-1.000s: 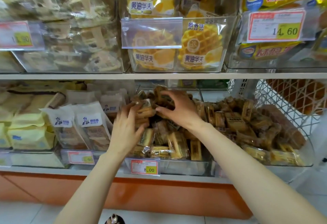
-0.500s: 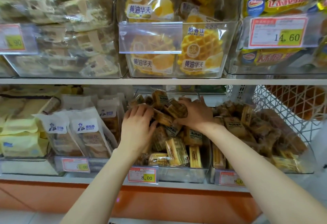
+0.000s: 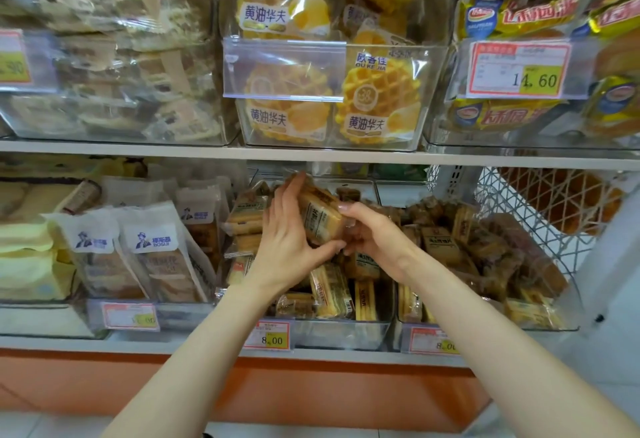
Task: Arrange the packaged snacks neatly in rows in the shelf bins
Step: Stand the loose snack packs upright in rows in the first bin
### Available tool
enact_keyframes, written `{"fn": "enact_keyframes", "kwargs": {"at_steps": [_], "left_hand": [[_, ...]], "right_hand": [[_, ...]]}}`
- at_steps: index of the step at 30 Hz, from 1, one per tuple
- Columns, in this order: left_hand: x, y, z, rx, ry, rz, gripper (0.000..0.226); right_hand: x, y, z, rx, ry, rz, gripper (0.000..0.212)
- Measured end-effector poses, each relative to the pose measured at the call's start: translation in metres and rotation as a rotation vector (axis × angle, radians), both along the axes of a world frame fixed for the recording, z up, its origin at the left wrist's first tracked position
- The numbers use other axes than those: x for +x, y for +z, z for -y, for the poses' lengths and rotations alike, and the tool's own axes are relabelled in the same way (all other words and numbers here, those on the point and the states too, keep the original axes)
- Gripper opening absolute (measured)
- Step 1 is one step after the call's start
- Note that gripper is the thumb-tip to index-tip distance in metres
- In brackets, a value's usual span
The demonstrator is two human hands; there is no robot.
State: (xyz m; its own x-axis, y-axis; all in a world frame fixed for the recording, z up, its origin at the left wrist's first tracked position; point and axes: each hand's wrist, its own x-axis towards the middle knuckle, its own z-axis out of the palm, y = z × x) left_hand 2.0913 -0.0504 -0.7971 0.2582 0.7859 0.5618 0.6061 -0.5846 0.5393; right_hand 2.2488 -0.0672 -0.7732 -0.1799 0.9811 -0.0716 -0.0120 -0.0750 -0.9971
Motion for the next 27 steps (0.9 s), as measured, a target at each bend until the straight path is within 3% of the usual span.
{"fn": "enact_keyframes", "kwargs": {"at_steps": [6, 10, 12, 14, 17, 22, 25, 27], "left_hand": [[-0.004, 0.0, 0.004, -0.081, -0.022, 0.044, 0.107], [-0.012, 0.004, 0.004, -0.041, -0.022, 0.029, 0.098], [-0.017, 0.008, 0.002, 0.04, 0.015, 0.008, 0.091], [-0.027, 0.013, -0.003, 0.077, 0.094, -0.014, 0.086], [-0.044, 0.023, -0.011, 0.101, 0.232, -0.051, 0.083], [-0.074, 0.028, -0.025, -0.112, 0.258, -0.03, 0.086], [-0.081, 0.024, -0.028, -0.181, 0.22, -0.106, 0.086], [-0.082, 0.024, -0.026, -0.148, 0.219, -0.146, 0.083]], "right_hand": [[0.005, -0.006, 0.001, -0.075, 0.039, -0.189, 0.039], [0.005, -0.006, 0.002, -0.044, 0.052, -0.124, 0.035], [0.006, -0.004, 0.0, 0.066, -0.049, 0.041, 0.026], [0.011, -0.007, -0.006, 0.277, -0.212, 0.369, 0.015], [0.022, -0.016, -0.016, 0.509, -0.265, 0.823, 0.027], [0.002, -0.033, -0.021, 0.633, -0.14, 1.086, 0.055], [-0.01, -0.043, -0.027, 0.613, -0.134, 1.289, 0.06], [-0.015, -0.045, -0.033, 0.581, -0.133, 1.326, 0.056]]}}
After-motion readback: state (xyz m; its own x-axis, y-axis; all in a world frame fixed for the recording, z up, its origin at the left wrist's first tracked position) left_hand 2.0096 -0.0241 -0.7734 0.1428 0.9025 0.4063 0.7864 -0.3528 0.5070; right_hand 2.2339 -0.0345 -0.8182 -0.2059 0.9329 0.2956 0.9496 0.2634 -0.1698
